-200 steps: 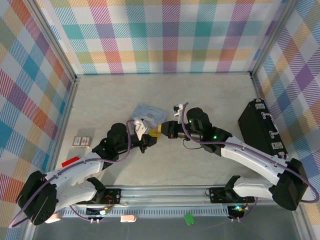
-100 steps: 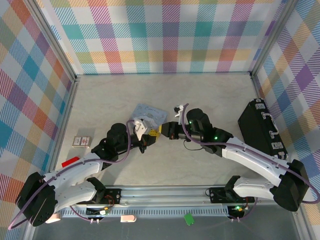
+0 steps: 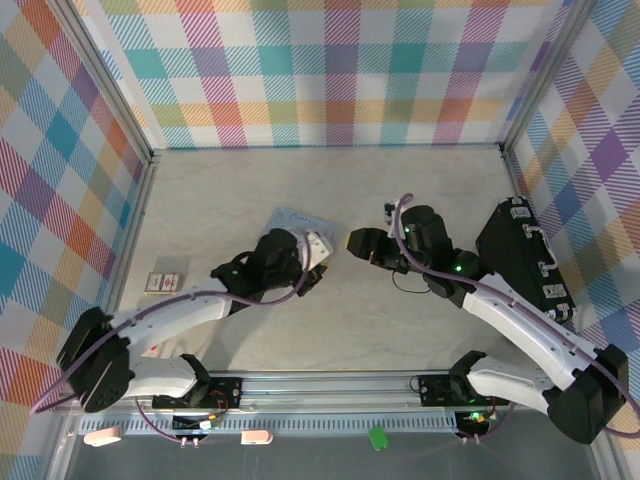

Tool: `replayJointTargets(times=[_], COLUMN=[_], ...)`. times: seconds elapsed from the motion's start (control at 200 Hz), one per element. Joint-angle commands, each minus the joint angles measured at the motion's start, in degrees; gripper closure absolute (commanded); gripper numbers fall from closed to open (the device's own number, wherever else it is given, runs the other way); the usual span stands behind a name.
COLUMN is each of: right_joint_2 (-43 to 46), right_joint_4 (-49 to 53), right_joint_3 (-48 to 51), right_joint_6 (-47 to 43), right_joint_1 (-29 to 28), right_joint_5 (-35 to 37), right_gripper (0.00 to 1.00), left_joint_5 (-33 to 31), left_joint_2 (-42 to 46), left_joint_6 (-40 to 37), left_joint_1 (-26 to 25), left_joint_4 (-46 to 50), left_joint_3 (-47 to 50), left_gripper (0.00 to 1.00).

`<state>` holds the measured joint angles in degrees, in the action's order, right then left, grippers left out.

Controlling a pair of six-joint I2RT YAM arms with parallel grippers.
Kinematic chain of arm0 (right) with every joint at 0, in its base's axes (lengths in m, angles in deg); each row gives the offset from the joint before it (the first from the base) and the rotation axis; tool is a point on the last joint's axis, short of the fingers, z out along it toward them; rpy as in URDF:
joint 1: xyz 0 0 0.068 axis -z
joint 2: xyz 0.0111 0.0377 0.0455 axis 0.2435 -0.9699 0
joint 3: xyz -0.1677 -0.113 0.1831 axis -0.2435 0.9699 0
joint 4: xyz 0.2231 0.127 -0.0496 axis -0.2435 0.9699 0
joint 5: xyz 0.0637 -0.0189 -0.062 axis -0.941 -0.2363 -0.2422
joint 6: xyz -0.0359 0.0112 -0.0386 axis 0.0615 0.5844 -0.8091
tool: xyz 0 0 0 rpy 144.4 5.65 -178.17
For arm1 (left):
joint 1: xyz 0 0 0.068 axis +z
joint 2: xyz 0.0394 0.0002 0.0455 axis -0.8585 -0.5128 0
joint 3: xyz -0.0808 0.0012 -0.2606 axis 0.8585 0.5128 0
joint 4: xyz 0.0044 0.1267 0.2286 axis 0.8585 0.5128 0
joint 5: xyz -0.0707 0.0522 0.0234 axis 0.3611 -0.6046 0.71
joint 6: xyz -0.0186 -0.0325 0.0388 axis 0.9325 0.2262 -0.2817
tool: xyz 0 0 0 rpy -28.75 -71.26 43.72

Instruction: Unlock a padlock with a key

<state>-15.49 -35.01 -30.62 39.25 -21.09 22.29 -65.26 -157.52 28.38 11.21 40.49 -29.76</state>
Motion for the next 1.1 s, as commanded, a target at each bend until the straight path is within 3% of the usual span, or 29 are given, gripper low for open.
replayJointTargets(times=[0.0,0.14,0.46,1.095], right_joint_2=[1.8,2.0,-0.77,-4.26], right_joint_4=[0.58,-1.61,-6.34,-14.38], right_joint_3=[3.79,7.44,9.36,11.9], right_joint_6=[11.52,18.83,27.13,34.73], right_joint_1=[3.05,7.07,7.23,4.8], right_joint_5=[-5.38,-11.8,-19.17,-18.42], right_gripper=[0.57,0.63,0.67,0.76], left_joint_5=[-4.79,-3.7,4.35,6.19], left_joint_2=[-3.31,-6.39,-5.88,-6.11], left_joint_6=[-9.64,-15.92,-32.01,-35.55], left_joint_1=[-1.85,-2.51,-2.51,-3.12], left_joint_4=[5.71,4.31,-5.56,-7.21], left_joint_3=[-4.45,-6.62,-2.71,-1.0], left_gripper=[1.0,1.0,1.0,1.0])
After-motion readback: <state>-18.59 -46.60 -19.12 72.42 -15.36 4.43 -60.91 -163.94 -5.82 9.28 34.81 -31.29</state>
